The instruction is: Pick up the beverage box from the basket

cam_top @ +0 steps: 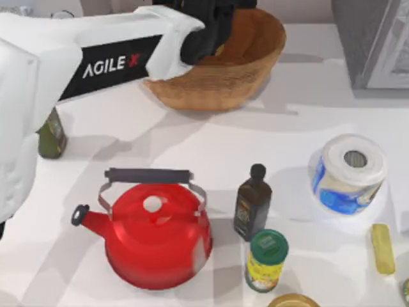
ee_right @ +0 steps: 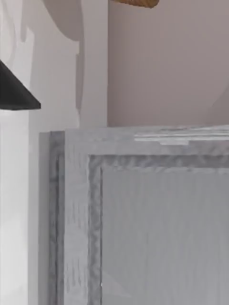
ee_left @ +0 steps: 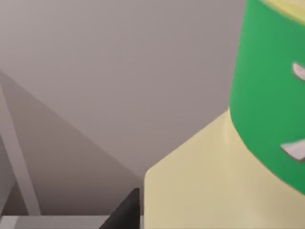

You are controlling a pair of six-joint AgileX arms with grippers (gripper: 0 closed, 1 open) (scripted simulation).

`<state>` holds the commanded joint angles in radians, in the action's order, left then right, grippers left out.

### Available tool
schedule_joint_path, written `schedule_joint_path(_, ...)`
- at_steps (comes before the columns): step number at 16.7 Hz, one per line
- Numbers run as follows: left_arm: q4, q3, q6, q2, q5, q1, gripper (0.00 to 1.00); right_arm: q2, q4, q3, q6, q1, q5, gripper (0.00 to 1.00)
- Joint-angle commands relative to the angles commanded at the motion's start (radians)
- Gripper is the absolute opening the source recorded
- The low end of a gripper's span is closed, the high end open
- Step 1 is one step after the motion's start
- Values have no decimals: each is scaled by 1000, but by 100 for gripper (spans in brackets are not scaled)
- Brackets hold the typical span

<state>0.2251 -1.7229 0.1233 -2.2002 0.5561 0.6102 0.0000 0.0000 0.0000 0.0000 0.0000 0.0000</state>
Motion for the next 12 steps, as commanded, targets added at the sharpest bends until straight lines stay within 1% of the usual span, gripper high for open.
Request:
schedule_joint_path(3,-157,-104,0,48,1,0,0,0,0,0,0,0,0,100)
schedule_joint_path(5,-210,-147,-1,72,0,0,0,0,0,0,0,0,0,100)
schedule_joint_path(12,-220,-150,-4,85,-3,-5,0,0,0,0,0,0,0,100)
